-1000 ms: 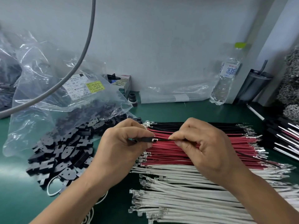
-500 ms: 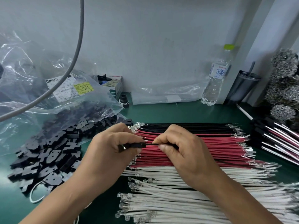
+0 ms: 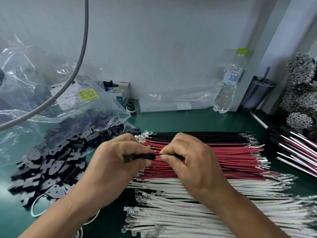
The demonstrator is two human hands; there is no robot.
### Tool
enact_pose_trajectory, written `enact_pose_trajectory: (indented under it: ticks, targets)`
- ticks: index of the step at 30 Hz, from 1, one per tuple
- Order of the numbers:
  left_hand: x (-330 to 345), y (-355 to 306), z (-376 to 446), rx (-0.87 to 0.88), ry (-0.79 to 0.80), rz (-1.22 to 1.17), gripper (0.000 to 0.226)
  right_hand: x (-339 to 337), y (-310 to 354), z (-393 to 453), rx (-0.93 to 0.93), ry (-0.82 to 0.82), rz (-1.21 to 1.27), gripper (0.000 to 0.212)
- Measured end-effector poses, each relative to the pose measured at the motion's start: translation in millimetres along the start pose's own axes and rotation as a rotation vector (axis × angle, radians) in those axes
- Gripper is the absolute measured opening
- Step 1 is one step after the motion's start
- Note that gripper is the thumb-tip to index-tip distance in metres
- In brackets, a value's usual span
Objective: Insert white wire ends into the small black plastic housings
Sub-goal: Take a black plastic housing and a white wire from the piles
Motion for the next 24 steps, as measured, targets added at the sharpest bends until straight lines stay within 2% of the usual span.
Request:
enact_pose_trajectory:
  ticks: [2,5,6,8,11,14,18,22,24]
  targets:
    - [-2.2,1.2,1.8,0.005,-0.013,0.020,0.024,-11.0,-2.6,1.2,0.003,-0.086,-0.103,0.016]
    - [-11.7,9.5,2.6,-0.022,-0.094,-0.033,0.025,-27.8,10.7,-1.4,-0.115,-0.242,-0.305,0.008]
    - [-15.4,12.7,2.4,-0.034,-0.126,-0.055,0.025,-24.7,14.2,-3.3,-0.148,-0.225,-0.311,0.007]
    - [-21.2,18.0,2.7,-0.053,-0.170,-0.093,0.023,-5.8,14.9,-5.8,-0.165,-0.076,-0.321,0.007]
    - [-23.8,22.2,3.2,-0.066,-0.189,-0.118,0.025,20.0,1.2,-7.9,-0.050,0.124,-0.307,0.022]
    - [-22.8,26.9,3.1,-0.082,-0.193,-0.139,0.024,20.3,-3.4,-6.3,0.010,0.122,-0.230,0.019]
    - [-25.9,31.4,4.2,-0.094,-0.218,-0.163,0.021,3.1,-5.3,-4.5,0.001,0.054,-0.137,0.012]
    - [-27.6,33.4,5.0,-0.116,-0.241,-0.192,0.021,19.3,-8.4,-9.5,0.003,0.292,-0.002,0.019]
    - [-27.1,33.5,4.3,-0.122,-0.241,-0.200,0.020,27.2,-8.6,-12.3,0.008,0.346,-0.008,0.013]
Point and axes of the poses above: each hand's wrist, its own z-axis towards the middle knuckle, its own x-axis out of the palm, y = z × x, the point moved 10 cm from there along z, towards the middle knuckle, and after that the axes turned 10 degrees about -z, right-handed, at the moved point
